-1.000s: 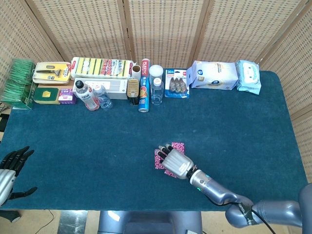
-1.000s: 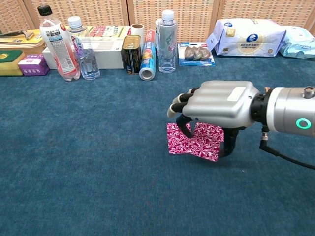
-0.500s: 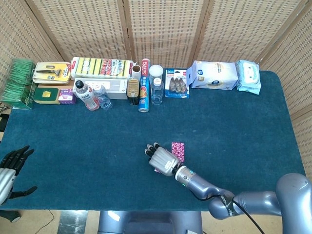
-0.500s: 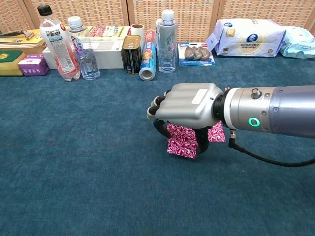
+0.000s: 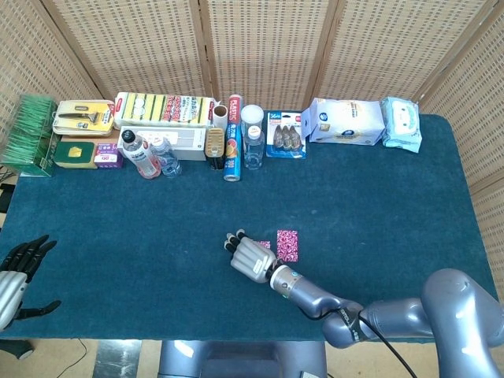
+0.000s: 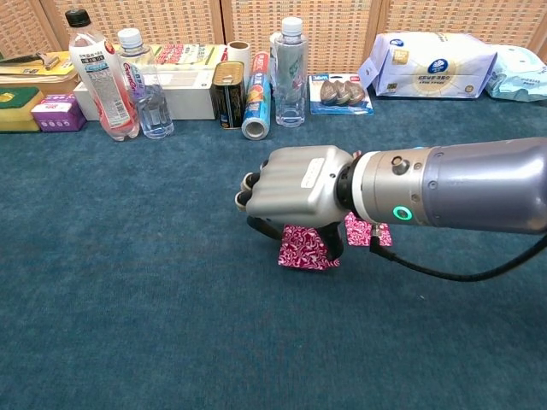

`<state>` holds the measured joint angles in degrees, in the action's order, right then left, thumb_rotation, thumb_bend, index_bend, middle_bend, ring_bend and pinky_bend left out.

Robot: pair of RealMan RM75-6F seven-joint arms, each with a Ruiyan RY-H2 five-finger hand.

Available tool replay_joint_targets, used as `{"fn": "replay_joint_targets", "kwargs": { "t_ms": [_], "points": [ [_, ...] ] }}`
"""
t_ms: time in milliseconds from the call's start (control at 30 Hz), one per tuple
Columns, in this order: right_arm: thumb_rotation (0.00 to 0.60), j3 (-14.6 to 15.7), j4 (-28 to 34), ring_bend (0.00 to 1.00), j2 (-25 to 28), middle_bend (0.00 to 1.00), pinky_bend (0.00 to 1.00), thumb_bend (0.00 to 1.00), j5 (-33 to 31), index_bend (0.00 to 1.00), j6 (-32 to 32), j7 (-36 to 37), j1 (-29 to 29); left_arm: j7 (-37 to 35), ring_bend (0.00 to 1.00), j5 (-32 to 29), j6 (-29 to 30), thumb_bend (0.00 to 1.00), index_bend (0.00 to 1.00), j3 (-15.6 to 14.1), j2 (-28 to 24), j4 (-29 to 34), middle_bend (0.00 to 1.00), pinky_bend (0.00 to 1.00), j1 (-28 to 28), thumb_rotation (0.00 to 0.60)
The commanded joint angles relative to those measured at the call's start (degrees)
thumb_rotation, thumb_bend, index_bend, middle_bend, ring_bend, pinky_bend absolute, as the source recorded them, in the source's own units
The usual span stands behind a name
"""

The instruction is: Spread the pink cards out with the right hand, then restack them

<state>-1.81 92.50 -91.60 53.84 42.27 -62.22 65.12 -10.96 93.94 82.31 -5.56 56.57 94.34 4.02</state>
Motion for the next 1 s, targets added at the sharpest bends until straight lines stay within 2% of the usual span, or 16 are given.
{"fn": "replay_joint_targets", "kwargs": {
  "t_ms": [33, 267, 1000],
  "points": [
    [0.6, 0.48, -1.09, 0.12, -0.95, 0.15, 0.2, 0.16, -0.76, 0.42, -0.06, -0.16, 0.94, 0.15, 0.0, 0.07, -0.01, 0.05, 0.0, -0.07, 0.04, 0.02, 0.0, 0.0, -0.02, 0.6],
    [0.6, 1.66, -3.1, 0.12, -1.14, 0.15, 0.2, 0.16, -1.7, 0.42, -0.49, 0.81, 2.94, 0.06, 0.0, -0.22, -0.06, 0.05, 0.0, 0.04, 0.05, -0.02, 0.0, 0.0, 0.0, 0.6],
    [0.6, 5.16, -0.7, 0.12, 1.1, 0.15, 0.22, 0.18, -2.76, 0.38, 1.8, 2.42, 5.36, 0.16, 0.0, -0.09, -0.15, 0.05, 0.0, -0.03, -0.05, 0.22, 0.0, 0.0, 0.12, 0.6]
  ]
}}
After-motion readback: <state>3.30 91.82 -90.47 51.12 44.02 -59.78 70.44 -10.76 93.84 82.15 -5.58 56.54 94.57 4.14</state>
